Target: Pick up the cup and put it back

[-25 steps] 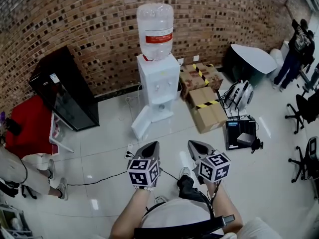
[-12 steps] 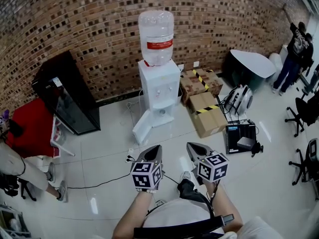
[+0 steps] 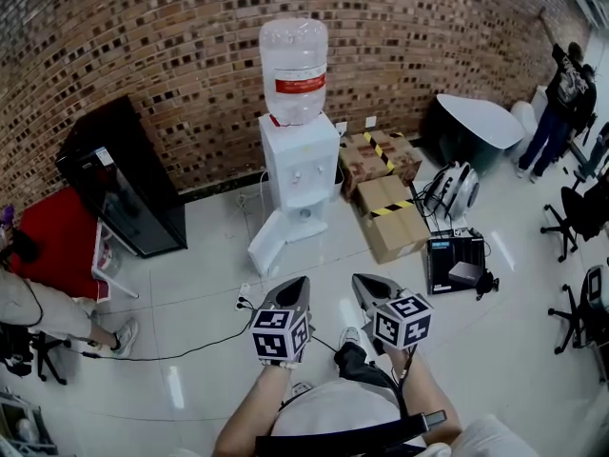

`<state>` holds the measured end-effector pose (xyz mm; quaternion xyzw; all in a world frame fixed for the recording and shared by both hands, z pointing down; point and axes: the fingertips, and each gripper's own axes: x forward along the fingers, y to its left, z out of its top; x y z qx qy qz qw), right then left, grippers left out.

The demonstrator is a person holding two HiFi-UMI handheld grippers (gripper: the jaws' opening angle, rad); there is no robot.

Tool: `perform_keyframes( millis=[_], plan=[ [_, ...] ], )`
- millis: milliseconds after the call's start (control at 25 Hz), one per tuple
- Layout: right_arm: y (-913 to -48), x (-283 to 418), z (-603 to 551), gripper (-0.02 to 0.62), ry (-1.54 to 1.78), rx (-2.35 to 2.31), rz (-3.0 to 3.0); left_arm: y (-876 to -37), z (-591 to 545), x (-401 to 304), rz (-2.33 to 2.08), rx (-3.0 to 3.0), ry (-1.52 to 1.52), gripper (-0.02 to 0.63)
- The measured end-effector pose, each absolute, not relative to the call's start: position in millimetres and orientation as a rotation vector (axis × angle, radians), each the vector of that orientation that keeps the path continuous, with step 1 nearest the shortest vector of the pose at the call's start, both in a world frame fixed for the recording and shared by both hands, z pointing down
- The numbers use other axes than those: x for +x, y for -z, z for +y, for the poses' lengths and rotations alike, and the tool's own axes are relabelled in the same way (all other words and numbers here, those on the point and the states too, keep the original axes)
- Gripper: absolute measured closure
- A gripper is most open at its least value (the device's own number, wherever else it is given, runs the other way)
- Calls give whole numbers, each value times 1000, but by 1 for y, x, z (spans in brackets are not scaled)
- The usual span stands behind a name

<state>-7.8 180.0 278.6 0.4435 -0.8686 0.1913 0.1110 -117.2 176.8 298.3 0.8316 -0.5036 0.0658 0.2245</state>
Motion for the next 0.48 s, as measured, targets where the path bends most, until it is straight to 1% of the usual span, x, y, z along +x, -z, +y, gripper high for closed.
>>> perform_keyframes(
  millis=[480],
  plan=[
    [-281,-4,176,584,-565,1318,-2549,-300,172,-112,-1382,2300,-182,606]
  ],
)
